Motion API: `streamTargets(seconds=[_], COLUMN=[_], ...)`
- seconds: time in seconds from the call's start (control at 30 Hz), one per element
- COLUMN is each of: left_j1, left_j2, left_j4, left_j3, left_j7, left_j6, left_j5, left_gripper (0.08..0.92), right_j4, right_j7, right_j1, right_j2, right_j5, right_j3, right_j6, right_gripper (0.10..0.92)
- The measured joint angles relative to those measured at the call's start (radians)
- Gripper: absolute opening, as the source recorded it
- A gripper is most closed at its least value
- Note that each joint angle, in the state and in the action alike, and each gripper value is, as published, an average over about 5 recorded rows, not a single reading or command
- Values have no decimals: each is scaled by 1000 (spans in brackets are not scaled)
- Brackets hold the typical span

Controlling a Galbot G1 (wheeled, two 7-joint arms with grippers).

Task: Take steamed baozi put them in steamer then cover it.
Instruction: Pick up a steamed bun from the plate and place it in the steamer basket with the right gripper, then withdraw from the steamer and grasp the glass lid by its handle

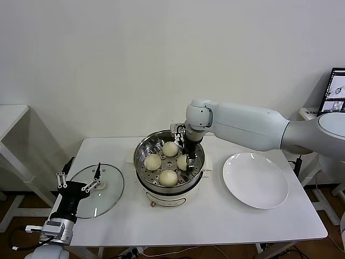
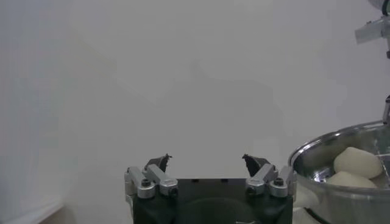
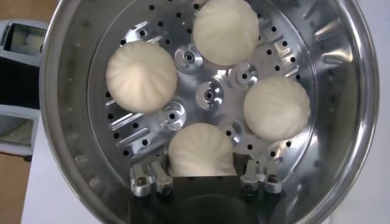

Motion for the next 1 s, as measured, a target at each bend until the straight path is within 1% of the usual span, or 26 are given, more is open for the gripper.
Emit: streamTargets(seconds=[0.07, 0.13, 0.33, 0.53, 0.7, 0.83, 1.0], left_j1=[0, 0, 0, -3, -6, -6, -12], left_j2=[-1, -2, -2, -4, -7, -7, -7], left_j4=[3, 4, 4, -5, -3, -3, -4], left_j3=[1, 2, 6, 15, 22, 23, 20], left_j7=[0, 0, -1, -8, -14, -15, -19], left_j6=[0, 0, 0, 6, 17, 26, 44], left_j5=[0, 1, 4, 11, 14, 12, 5], left_gripper=[823, 823, 823, 823, 823, 823, 823], right_j4=[2, 6, 24, 56, 90, 121, 173], right_j7=[-2, -7, -29, -56, -54, -12, 122], right_j1=[0, 4, 43, 102, 97, 32, -125], right_j2=[-3, -9, -48, -134, -233, -321, -431], right_j5=[2, 5, 28, 66, 87, 107, 161], right_j3=[4, 9, 26, 64, 153, 289, 516], right_j6=[2, 5, 18, 33, 43, 68, 133], right_gripper=[812, 820, 823, 823, 823, 823, 823])
